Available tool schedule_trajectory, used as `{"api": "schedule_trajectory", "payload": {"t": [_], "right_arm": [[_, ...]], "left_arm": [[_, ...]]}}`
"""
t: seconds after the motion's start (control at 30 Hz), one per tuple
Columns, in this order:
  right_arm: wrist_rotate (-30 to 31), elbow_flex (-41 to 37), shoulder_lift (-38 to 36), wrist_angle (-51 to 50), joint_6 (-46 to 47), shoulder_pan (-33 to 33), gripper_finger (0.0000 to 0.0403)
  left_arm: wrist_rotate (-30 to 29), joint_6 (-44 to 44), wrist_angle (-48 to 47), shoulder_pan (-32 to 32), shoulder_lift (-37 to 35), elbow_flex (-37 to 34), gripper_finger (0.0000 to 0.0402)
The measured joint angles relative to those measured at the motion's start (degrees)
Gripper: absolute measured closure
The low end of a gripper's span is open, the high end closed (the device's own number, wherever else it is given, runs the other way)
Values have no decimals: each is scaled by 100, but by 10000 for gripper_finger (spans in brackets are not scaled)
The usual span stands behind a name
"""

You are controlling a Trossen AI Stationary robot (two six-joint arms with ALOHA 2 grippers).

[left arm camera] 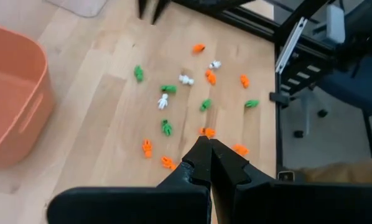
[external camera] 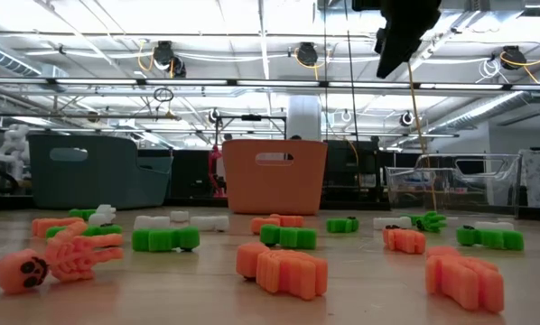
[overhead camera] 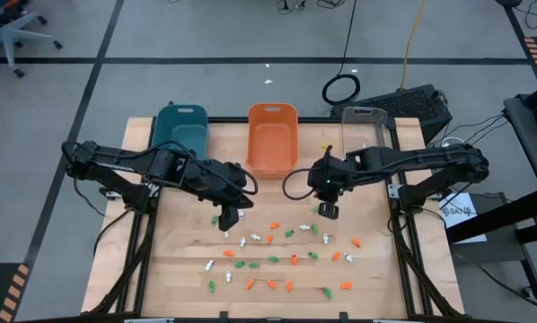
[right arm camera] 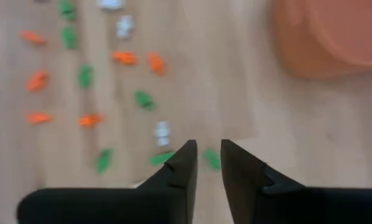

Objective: Sort Halloween decoration
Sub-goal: Put the green skeleton toy into the transparent bin

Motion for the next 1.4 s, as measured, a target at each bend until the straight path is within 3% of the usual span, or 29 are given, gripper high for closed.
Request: {"api": "schedule_trajectory", "payload": {"t": [0.53, 1.1, 1.4], "right_arm": [[184, -636, -2, 217, -416, -371, 245], [-109, -1054, 4, 897, -248, -353, 239], [-164, -1054, 652, 816, -696, -351, 239]], "left_arm": [[20, 21, -227, 207, -26, 0, 402], [-6, 198, -215, 247, -26, 0, 402], [7, 157, -306, 229, -26, 0, 402]]}}
